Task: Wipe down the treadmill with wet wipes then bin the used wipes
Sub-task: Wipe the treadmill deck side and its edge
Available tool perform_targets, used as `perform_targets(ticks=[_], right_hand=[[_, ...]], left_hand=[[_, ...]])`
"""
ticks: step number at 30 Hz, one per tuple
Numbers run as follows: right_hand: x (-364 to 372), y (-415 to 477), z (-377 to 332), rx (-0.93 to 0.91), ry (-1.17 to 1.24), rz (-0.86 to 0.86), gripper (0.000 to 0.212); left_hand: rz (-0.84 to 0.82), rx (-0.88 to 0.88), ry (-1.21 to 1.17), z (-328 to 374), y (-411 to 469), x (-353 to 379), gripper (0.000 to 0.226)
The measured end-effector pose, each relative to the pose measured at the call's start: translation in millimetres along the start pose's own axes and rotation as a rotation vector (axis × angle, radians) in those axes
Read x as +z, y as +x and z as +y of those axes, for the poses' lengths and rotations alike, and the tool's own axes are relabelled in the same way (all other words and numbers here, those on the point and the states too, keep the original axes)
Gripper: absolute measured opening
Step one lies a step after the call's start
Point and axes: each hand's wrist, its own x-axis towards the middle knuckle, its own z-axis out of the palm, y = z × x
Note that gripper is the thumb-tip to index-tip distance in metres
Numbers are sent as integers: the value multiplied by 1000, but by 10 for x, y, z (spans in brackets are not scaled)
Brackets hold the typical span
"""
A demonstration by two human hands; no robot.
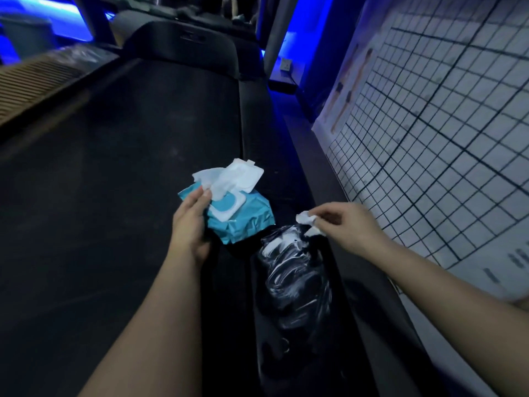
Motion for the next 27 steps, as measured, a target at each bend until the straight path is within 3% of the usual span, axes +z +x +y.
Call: perform_targets(ticks=[3,6,13,15,19,23,27], right_hand=[[15,-43,1,-107,-121,-98,17],[-71,-114,-76,-150,-96,-240,16],[-206,-257,-427,-98,-61,-660,18],[-162,-248,-413,-66,32,-550,18],[-57,-141,-125,-27,96,-46,18],[-40,-238,43,-170,-126,-153,19],[-115,-409,-56,-222,-65,-334,21]], left_hand=[[6,4,-7,-7,6,5,18],[-13,-5,1,-10,-10,2,30],[-9,6,5,-17,7,-28,38],[-10,12,15,-21,9,-27,34],[2,22,4,-31,14,-25,33],[8,25,0,-29,0,-18,30],[8,18,6,-29,-9,-24,25]])
